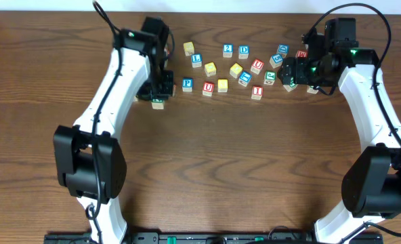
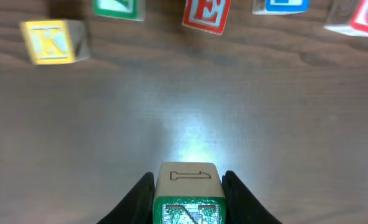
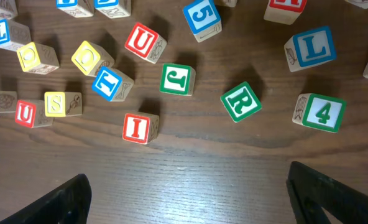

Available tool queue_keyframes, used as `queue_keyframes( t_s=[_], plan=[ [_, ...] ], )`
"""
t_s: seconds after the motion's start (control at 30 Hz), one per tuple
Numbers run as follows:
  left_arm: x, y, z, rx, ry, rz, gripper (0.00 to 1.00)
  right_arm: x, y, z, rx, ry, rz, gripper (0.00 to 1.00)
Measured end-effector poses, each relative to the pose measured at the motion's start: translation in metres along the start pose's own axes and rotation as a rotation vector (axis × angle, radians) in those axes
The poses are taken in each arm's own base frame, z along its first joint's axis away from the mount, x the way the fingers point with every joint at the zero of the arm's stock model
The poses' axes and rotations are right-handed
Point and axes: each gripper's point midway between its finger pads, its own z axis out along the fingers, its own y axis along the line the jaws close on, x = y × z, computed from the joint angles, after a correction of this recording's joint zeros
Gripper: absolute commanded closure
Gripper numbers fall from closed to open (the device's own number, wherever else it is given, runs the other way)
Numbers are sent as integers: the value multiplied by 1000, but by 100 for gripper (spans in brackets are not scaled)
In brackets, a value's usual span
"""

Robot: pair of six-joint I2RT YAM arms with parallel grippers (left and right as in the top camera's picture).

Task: Spell out NEURIPS
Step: 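Carry the green N block forward and set it down on the open table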

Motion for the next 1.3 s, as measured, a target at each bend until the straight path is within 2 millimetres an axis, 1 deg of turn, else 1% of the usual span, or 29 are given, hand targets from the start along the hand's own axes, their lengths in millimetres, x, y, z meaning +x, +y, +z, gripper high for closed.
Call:
queue_keyframes(
  t_s=[0.2,0.3,0.4,0.47,0.83,1.0,1.17,1.3],
  plan=[
    [-5,-8,51,18,-63,18,73,0,0,0,0,0,0,4],
    [2,-11,73,22,-70,27,73,0,0,0,0,0,0,4],
    [12,-11,88,20,-58,34,73,0,0,0,0,0,0,4],
    [17,-12,94,18,-49,40,73,0,0,0,0,0,0,4],
    [14,-22,95,27,-72,57,73,0,0,0,0,0,0,4],
    [6,-33,94,43,-116,77,73,0,0,0,0,0,0,3],
    [7,-44,94,51,-127,95,73,0,0,0,0,0,0,3],
    [8,-48,94,53,-127,88,73,0,0,0,0,0,0,3]
  ],
)
